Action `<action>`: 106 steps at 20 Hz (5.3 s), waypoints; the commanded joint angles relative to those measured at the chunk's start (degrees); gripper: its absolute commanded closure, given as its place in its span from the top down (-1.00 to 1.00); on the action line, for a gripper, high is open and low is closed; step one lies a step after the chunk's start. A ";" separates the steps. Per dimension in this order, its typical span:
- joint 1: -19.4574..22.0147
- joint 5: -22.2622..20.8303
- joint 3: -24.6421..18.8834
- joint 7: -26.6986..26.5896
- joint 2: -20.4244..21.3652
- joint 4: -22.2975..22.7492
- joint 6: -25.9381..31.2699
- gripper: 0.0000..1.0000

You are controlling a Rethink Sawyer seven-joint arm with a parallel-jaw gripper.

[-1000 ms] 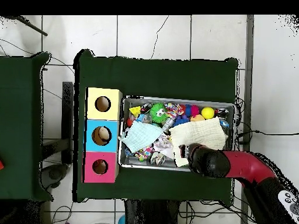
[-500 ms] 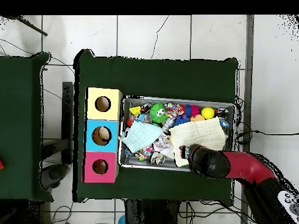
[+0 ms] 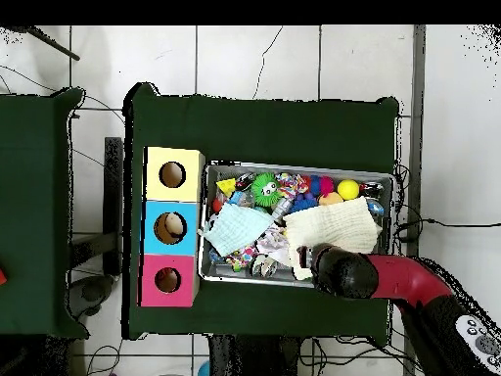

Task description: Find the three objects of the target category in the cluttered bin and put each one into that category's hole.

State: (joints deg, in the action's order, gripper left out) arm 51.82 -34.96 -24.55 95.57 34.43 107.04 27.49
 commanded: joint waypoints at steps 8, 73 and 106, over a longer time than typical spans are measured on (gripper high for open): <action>-1.30 -3.16 2.53 1.58 -4.22 -6.10 -4.59 1.00; -23.15 20.20 10.45 7.44 29.17 1.33 23.63 -1.00; -39.15 28.26 21.26 15.21 27.98 -1.67 23.42 -1.00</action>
State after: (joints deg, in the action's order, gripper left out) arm 13.11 -9.14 -5.40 95.57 63.56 108.00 44.97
